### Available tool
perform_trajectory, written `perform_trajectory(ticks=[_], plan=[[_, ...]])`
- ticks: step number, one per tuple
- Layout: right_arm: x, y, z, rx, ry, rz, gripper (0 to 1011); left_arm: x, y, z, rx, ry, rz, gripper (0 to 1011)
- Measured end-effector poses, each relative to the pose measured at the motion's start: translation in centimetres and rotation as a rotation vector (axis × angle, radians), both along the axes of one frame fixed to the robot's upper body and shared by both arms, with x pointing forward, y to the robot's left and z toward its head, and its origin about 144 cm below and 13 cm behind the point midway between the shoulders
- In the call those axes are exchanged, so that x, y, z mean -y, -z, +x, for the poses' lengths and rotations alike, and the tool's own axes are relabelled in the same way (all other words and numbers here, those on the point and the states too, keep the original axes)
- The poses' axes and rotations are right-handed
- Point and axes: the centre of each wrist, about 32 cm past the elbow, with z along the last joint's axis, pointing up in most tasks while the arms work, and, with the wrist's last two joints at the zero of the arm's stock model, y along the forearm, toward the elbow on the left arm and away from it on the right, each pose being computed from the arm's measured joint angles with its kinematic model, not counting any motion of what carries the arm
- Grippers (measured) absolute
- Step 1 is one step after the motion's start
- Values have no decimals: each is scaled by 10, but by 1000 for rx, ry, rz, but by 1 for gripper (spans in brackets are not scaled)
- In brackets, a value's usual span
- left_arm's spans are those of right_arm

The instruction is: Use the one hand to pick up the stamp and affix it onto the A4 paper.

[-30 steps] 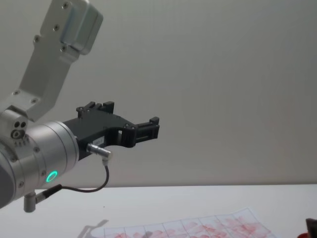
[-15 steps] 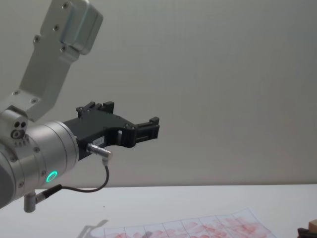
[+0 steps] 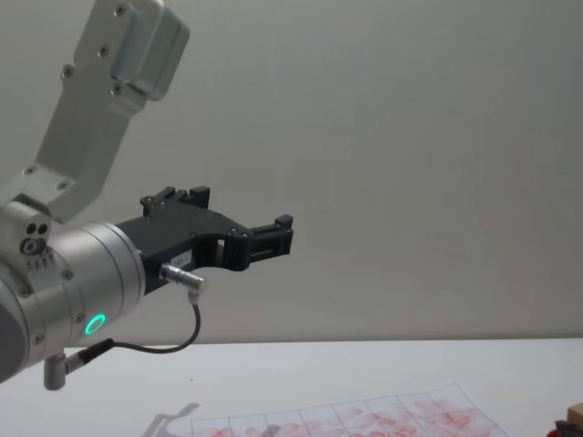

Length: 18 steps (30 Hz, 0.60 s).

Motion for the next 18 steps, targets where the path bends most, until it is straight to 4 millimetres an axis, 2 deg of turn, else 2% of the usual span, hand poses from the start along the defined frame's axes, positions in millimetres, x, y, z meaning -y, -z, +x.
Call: perform_trajectory(ticks=[4,7,13,18], plan=[[0,0,0,-2,-1,0,505,0,0,0,0,0,0,1001],[0,0,1,-3,-2,0,446,0,0,0,0,0,0,1001],[0,1,1,-5,-2,0,224,0,0,0,0,0,0,1001],[0,1,1,-5,-3,-1,217,0,0,0,0,0,0,1001]])
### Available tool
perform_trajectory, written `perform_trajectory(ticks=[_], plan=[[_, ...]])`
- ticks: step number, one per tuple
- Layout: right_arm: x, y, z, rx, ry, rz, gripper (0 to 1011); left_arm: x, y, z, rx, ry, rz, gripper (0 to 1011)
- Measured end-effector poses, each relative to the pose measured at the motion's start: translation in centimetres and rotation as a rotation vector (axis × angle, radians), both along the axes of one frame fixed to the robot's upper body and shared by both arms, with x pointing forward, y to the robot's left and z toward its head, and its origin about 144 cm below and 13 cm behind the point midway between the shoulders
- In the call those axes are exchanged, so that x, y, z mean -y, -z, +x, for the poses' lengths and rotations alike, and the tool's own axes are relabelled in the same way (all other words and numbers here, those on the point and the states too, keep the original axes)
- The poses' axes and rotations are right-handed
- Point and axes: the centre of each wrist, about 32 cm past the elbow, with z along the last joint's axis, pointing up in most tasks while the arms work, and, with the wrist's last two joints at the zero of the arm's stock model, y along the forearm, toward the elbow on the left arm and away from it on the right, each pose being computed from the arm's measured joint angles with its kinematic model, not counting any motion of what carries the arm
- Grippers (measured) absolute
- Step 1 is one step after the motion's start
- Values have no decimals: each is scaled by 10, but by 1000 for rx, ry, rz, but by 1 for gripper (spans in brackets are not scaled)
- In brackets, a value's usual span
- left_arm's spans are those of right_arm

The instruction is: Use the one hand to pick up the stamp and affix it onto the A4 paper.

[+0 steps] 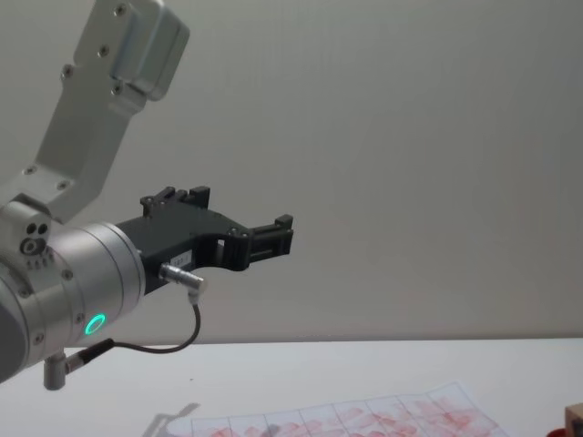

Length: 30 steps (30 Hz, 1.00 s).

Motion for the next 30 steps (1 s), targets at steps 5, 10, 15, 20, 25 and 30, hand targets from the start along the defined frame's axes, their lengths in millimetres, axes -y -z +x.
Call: perform_trajectory(ticks=[5,10,15,20,25,30], plan=[[0,-1,0,6,-3,-3,217,0,0,0,0,0,0,1001],[0,-6,2,43,-20,-10,217,0,0,0,0,0,0,1001],[0,-13,6,90,-54,-13,217,0,0,0,0,0,0,1001],[-3,-21,11,144,-109,-7,218,0,0,0,0,0,0,1001],[-6,-28,17,191,-177,8,217,0,0,0,0,0,0,1001],[-9,-32,23,217,-235,27,217,0,0,0,0,0,0,1001]])
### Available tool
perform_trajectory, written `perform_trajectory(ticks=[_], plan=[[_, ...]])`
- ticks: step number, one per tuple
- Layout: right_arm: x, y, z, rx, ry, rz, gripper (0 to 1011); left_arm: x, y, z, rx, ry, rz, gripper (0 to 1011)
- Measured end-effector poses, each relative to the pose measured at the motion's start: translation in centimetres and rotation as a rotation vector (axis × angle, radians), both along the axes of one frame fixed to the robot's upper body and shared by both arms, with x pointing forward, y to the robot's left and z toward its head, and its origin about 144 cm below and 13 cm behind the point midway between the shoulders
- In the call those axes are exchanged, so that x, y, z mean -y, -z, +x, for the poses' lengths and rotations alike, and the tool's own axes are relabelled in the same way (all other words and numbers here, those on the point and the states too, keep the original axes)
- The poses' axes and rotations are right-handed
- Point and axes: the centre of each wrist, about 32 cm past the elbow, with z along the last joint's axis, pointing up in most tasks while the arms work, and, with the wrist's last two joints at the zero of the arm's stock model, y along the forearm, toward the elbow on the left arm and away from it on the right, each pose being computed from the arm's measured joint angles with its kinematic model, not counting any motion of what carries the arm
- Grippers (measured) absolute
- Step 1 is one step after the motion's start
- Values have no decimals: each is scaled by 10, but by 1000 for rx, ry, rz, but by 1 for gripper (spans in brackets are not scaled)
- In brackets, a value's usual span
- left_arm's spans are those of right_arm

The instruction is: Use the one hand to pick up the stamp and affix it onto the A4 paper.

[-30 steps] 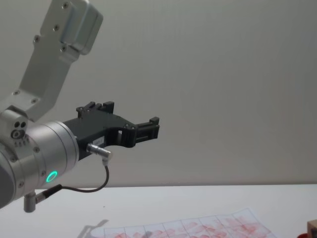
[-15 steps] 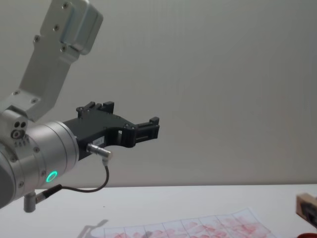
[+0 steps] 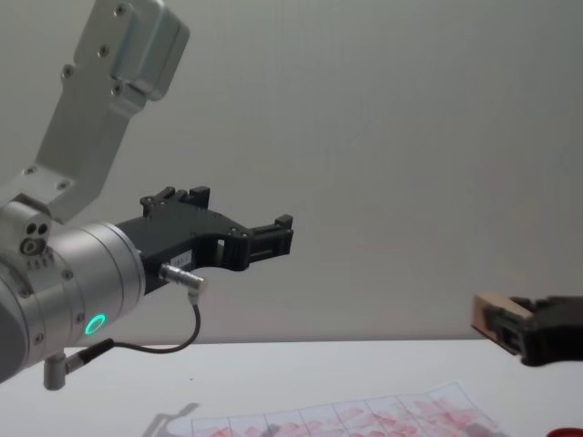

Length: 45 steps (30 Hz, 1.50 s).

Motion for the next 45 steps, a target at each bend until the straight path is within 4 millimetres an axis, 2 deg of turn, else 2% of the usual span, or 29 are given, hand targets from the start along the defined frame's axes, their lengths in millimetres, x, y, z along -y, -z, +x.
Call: perform_trajectory(ticks=[9,18,30,45], plan=[[-4,0,7,-12,-133,34,217,0,0,0,0,0,0,1001],[-3,9,4,-96,-211,48,217,0,0,0,0,0,0,1001],[1,22,-2,-193,-236,29,217,0,0,0,0,0,0,1001],[4,31,4,-256,-254,2,217,0,0,0,0,0,0,1001]])
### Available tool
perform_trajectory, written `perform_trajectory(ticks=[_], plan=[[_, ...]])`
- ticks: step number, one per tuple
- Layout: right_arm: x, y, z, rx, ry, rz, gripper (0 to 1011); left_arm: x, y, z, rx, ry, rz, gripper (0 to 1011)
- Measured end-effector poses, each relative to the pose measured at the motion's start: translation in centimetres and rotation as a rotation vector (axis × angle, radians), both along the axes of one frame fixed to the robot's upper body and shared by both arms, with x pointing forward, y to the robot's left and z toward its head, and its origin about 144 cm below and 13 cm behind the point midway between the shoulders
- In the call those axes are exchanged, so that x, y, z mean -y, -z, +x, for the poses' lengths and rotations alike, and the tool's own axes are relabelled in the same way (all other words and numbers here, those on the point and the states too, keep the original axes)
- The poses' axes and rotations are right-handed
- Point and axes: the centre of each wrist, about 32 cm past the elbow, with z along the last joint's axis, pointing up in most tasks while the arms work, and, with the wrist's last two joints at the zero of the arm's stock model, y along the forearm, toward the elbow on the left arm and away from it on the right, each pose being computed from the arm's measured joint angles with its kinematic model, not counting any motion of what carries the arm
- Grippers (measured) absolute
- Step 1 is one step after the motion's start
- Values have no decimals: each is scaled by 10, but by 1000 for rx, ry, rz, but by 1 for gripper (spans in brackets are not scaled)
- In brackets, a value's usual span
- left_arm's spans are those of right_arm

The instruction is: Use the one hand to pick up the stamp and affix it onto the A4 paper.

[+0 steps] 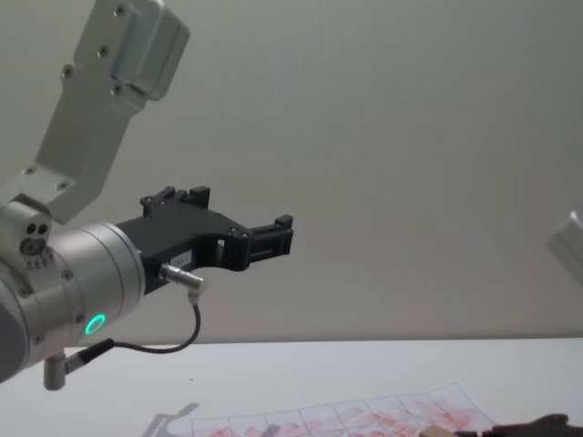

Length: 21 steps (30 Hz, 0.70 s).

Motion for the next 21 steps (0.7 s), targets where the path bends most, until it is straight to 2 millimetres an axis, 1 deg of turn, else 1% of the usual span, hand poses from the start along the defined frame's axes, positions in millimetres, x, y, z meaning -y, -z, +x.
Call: perform_trajectory(ticks=[13,21], plan=[[-2,6,5,-25,-7,2,217,0,0,0,0,0,0,1001],[-3,5,7,14,-4,0,217,0,0,0,0,0,0,1001]])
